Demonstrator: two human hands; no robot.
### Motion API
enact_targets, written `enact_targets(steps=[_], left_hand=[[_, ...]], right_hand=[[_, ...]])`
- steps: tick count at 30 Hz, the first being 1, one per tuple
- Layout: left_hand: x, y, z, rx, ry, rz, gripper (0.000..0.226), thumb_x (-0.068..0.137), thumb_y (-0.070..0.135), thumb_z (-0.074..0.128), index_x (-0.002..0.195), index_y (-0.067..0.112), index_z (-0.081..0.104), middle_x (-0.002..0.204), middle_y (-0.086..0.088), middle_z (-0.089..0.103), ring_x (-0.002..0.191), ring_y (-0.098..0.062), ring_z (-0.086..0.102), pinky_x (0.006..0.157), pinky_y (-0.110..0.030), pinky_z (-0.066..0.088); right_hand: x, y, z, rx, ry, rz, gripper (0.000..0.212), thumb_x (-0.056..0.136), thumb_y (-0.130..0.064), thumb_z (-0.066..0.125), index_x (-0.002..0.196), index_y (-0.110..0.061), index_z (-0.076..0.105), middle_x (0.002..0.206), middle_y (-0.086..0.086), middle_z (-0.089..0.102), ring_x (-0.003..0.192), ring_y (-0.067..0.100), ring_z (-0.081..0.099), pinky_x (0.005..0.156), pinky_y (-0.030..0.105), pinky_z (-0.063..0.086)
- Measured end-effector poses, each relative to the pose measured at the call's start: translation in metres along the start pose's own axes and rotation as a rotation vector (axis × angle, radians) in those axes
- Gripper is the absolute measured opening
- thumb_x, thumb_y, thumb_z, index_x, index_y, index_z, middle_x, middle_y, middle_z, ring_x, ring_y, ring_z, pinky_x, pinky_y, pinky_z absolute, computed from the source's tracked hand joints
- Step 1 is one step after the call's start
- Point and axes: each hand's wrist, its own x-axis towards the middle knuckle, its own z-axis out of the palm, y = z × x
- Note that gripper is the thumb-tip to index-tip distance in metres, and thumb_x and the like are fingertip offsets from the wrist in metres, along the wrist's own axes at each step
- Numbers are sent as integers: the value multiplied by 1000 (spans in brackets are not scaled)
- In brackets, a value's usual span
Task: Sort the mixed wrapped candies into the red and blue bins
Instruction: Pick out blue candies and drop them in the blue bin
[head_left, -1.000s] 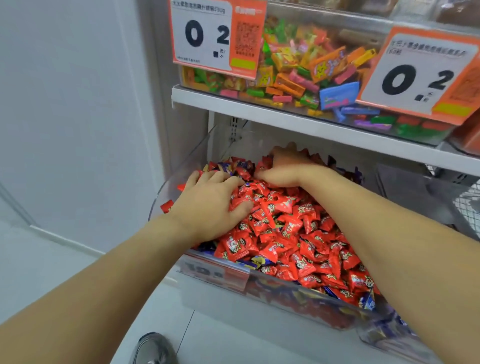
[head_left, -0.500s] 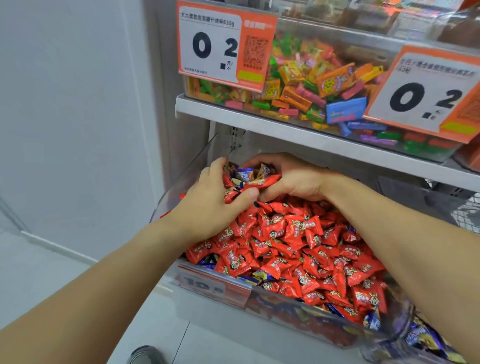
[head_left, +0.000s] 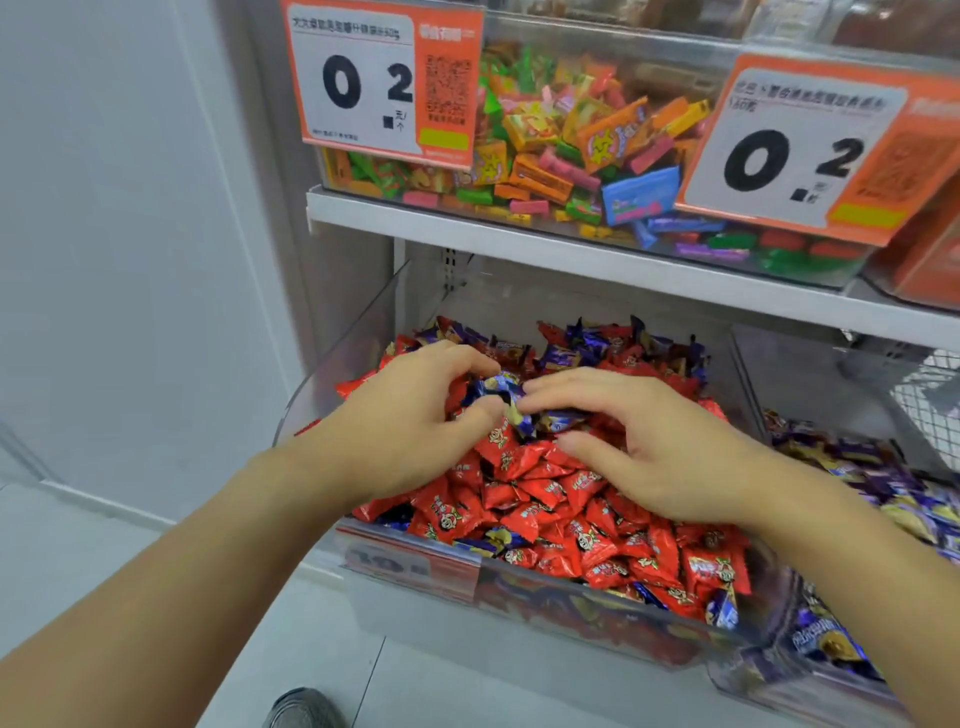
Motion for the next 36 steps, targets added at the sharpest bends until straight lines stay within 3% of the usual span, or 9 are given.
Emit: enact_targets(steps=[3,7,12,17,21,26,30,34,36], left_hand=[[2,-3,0,72,32,12,44,87,44,65,129,29,59,125,16,59,111,2,52,87,-6,35],[7,2,3,105,18,117,57,79,56,68,129,30,60,128,13,58,119,-4,52,103,-24,40],[16,16,12,172,-46,156,34,82,47,73,113,34,71,114,16,68,107,-6,59,103,-32,42],[20,14,8,-24,148,45,16,80,27,80,94,33,74,88,22,68,83,5,62,79,-8,47],[24,12,6,-228,318,-18,22,92,8,65,96,29,70,97,7,64,77,-7,67,71,-20,53],[30,20,7,-292,279,-110,50,89,-12,37,99,25,70,80,8,54,53,4,51,47,-8,32],[37,28,16,-288,199,-137,48,89,-7,36,85,26,71,97,2,58,55,1,48,49,-12,31],[42,32,20,-340,159,-201,37,97,2,36,88,17,68,77,-1,51,49,0,46,46,-15,31],[45,33,21,-270,147,-189,31,103,18,37,93,14,65,80,2,58,67,-3,56,61,-21,43]], right_hand=[[-15,1,3,17,117,48,38,96,-17,64,128,-37,59,128,-25,61,122,-7,53,104,25,42],[-21,-1,2,112,227,74,40,90,-11,70,123,-32,60,118,-25,65,113,-5,60,97,21,47],[-21,-1,1,196,359,118,40,90,-6,69,121,-30,61,118,-28,63,117,-13,54,99,6,38],[-14,5,-6,368,536,214,31,90,-5,65,108,-31,62,110,-17,69,106,3,66,99,29,50],[-7,1,-11,212,308,291,37,95,-9,51,118,-39,52,121,-14,58,92,4,61,79,15,43],[1,0,-3,-260,-67,339,35,97,-51,50,128,-34,51,107,-9,37,109,15,46,98,35,36],[0,3,-7,-216,-42,358,17,97,-47,54,104,-32,56,102,-7,42,104,18,50,92,35,39],[-3,8,-10,-106,182,320,15,98,-45,52,102,-31,56,98,-10,55,90,5,49,75,27,34],[-2,5,-11,5,289,294,10,99,-39,53,103,-31,58,84,-15,56,73,-3,49,63,16,31]])
